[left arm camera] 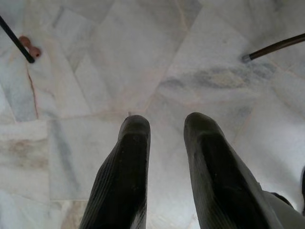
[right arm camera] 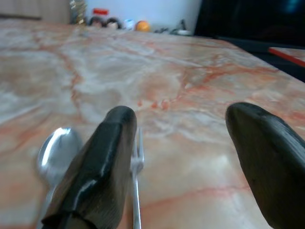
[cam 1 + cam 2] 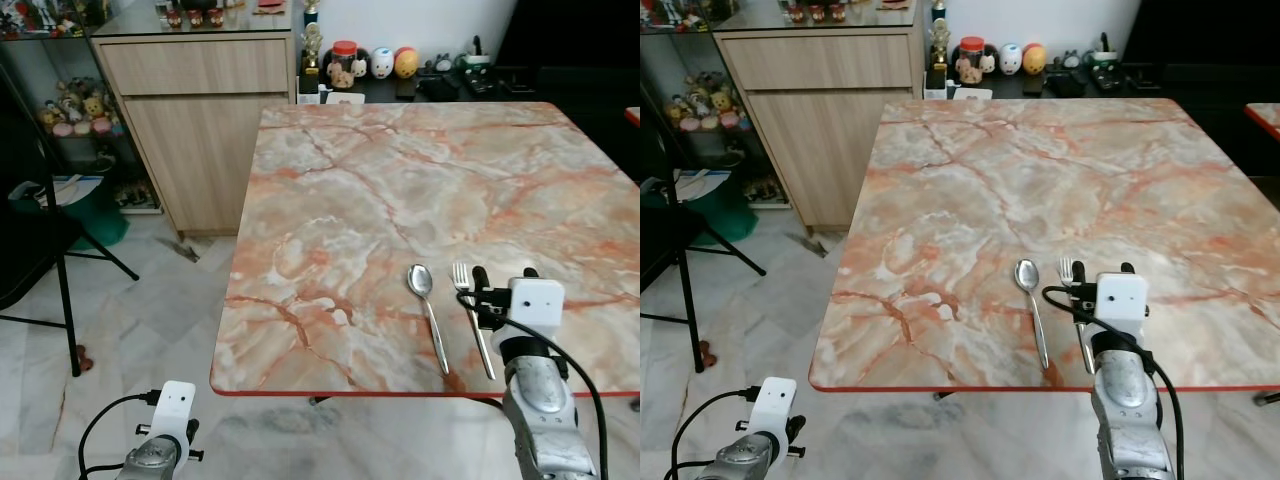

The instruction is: Setting the table

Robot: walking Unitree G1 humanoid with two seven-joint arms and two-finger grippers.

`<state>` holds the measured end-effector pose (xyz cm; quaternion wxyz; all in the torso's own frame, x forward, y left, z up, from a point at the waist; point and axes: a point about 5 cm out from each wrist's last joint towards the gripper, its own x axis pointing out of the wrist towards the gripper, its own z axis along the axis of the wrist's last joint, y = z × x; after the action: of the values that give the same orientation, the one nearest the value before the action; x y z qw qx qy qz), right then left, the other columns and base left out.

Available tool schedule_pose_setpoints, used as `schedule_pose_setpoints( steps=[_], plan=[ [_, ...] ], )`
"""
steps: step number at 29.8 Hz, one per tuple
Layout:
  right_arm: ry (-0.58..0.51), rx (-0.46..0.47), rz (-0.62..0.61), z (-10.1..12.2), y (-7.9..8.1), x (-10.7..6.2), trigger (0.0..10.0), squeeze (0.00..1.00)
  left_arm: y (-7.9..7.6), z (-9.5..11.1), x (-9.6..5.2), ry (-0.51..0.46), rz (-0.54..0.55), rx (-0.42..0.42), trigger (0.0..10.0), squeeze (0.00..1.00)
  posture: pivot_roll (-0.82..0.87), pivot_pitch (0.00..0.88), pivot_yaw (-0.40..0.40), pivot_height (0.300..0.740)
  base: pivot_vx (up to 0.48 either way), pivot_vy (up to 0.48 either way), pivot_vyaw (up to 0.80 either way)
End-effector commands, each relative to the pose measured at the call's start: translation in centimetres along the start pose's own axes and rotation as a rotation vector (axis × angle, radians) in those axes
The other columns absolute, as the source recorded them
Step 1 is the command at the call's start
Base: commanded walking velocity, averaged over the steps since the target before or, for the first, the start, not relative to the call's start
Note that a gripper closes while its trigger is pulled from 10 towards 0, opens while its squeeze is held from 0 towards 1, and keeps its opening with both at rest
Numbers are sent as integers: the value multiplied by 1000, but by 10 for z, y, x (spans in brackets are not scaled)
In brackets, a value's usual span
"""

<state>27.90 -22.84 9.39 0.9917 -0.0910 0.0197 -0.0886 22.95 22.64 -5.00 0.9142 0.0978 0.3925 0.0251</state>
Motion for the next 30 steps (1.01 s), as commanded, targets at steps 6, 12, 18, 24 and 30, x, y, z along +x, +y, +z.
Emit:
schedule_pose_setpoints(
  steps=[6, 12, 18, 24, 30],
  plan=[
    [126, 71, 50, -5, -5, 4, 10000, 0, 3, -3, 0, 19, -4, 9, 10000, 0, -9, 0, 5, 740, 0, 0, 0],
    [174, 36, 163, -2, 1, 12, 10000, 459, 3, -2, 0, 18, -3, 9, 10000, 0, -5, 0, 3, 740, 0, 0, 0],
    [174, 85, 181, 6, 3, 24, 10000, 1000, 3, -2, 0, 17, -1, 6, 10000, 0, 2, 0, 2, 740, 0, 0, 0],
    [250, 197, 179, 7, 7, 32, 10000, 0, 2, -2, 0, 17, -1, 4, 10000, 0, 2, 0, 1, 740, 0, 0, 0],
    [288, 295, 155, 7, 8, 38, 10000, 0, 2, -2, 0, 16, -1, 4, 10000, 0, 6, 0, -2, 740, 0, 0, 0]
  ],
)
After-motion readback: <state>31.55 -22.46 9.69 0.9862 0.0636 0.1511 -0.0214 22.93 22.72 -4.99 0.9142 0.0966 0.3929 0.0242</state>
